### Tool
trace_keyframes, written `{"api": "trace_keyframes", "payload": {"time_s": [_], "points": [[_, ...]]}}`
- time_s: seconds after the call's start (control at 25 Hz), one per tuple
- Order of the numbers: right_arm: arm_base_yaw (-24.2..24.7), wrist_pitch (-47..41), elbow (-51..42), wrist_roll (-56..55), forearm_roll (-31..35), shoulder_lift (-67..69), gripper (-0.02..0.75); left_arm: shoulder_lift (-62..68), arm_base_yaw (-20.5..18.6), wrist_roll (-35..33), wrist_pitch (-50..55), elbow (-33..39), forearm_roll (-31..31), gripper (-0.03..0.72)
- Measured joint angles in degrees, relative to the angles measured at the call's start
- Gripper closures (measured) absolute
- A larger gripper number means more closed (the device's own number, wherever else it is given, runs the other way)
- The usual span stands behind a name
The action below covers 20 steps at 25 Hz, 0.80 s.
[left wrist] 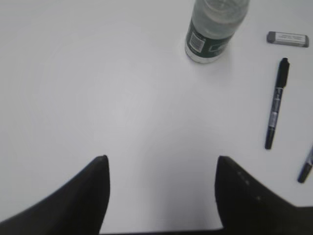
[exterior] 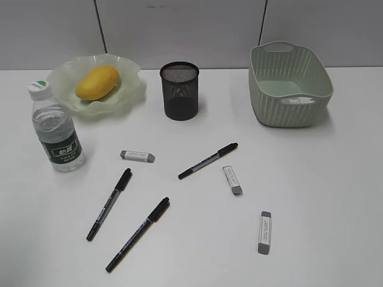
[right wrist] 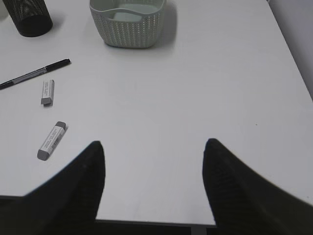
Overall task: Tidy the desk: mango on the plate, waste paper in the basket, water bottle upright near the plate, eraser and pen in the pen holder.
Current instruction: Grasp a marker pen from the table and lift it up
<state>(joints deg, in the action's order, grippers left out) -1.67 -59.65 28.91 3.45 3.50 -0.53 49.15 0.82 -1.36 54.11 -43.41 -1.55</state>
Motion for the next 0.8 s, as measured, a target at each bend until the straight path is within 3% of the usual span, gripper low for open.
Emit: {"api": "trace_keyframes", "payload": {"time_s": [0.28,0.8], "points": [[0.0,0.0,0.0,0.0,0.0,0.0,0.239,-23.31,0.06,1.73,14.85,3.31,-1.67,0.204],[0.0,0.06,0.0,0.0,0.0,0.0,0.239,-49.44,-0.56,0.88,8.75,12.44,1.89,0.207]]}}
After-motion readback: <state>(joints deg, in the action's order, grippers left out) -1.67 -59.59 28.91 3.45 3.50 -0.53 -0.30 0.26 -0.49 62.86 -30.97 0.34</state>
